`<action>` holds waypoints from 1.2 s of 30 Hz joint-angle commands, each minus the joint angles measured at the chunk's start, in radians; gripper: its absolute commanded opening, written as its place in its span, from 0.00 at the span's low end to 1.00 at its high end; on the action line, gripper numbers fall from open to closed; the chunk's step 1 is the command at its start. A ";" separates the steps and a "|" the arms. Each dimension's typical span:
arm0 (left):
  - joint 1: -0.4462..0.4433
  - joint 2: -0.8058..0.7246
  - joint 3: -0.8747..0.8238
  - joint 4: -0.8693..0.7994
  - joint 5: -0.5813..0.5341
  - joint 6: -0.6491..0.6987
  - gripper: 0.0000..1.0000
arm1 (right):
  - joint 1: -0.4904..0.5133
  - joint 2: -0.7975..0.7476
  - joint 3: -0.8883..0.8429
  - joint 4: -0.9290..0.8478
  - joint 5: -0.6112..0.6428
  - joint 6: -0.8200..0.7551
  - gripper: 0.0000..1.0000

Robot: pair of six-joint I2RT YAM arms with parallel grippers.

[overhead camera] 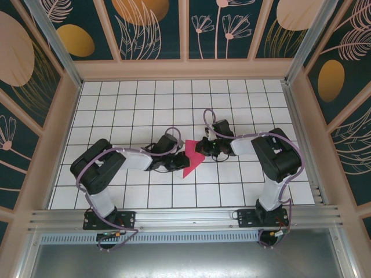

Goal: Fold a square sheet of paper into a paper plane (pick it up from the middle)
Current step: Fourth fold the wing at the center of the table.

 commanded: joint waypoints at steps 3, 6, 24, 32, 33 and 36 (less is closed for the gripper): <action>-0.016 -0.024 -0.083 -0.137 0.075 0.021 0.10 | 0.006 0.051 -0.026 -0.067 0.085 0.009 0.06; -0.027 -0.029 -0.090 -0.157 0.106 0.046 0.11 | 0.006 0.050 -0.024 -0.071 0.088 0.009 0.06; -0.043 -0.148 -0.083 -0.285 0.093 0.126 0.12 | 0.007 0.046 -0.020 -0.080 0.099 0.013 0.06; -0.043 -0.206 0.028 -0.344 -0.048 0.131 0.09 | 0.012 0.035 -0.001 -0.088 0.087 0.008 0.07; -0.042 -0.204 0.037 -0.335 -0.076 0.117 0.08 | 0.013 0.033 0.006 -0.091 0.084 0.007 0.07; -0.040 -0.192 0.068 -0.295 -0.161 0.091 0.09 | 0.018 0.015 0.032 -0.102 0.074 0.001 0.07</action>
